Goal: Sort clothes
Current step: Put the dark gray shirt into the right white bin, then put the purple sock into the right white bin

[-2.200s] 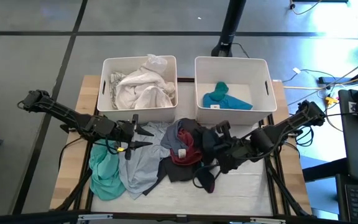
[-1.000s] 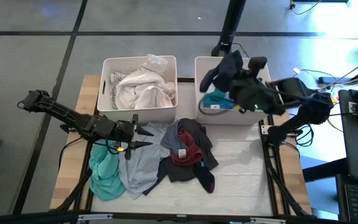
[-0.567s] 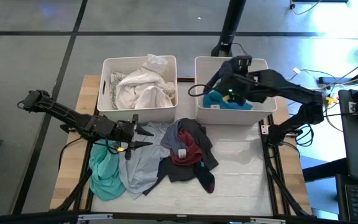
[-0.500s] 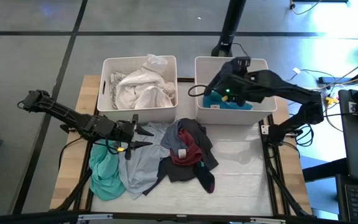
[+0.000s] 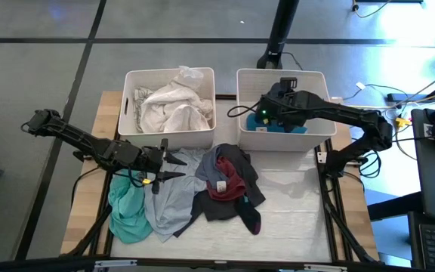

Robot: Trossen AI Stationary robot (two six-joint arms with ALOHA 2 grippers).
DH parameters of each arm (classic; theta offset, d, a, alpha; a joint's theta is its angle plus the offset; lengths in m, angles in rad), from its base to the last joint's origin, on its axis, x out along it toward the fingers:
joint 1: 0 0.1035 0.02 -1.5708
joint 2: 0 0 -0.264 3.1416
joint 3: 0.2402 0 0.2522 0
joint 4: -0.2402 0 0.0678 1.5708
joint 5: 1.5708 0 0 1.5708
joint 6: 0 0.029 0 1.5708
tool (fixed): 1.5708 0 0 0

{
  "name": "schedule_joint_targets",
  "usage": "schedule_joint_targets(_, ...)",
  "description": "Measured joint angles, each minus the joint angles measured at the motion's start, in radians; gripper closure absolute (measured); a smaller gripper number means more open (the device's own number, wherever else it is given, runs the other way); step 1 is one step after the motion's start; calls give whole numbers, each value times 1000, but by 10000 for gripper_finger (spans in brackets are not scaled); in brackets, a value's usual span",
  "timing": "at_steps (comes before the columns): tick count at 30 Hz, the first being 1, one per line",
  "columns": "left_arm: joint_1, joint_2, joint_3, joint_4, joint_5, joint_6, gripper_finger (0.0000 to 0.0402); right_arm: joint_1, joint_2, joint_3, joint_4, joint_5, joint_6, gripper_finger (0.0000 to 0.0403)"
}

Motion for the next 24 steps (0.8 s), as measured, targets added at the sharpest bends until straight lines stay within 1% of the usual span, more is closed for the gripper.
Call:
schedule_joint_targets(5, 0, 0, 0, 0, 0, -9, 249, 3, 0, 30, -2, -76, 0, 284)
schedule_joint_targets(8, 0, 0, 0, 0, 0, -10, 249, 3, 0, 68, -16, -161, 2, 243)
schedule_joint_targets(14, 0, 0, 0, -2, 0, -25, 249, 3, 0, 162, -84, -306, 68, 173)
schedule_joint_targets(19, 0, 0, 0, -10, 0, -32, 249, 18, 0, 212, -99, -472, 123, 134)
schedule_joint_targets(21, 0, 0, 0, -10, 0, -34, 249, 47, 0, 212, -91, -503, 126, 123)
schedule_joint_targets(24, 0, 0, 0, -10, 0, -34, 249, 116, 0, 212, -61, -522, 131, 113)
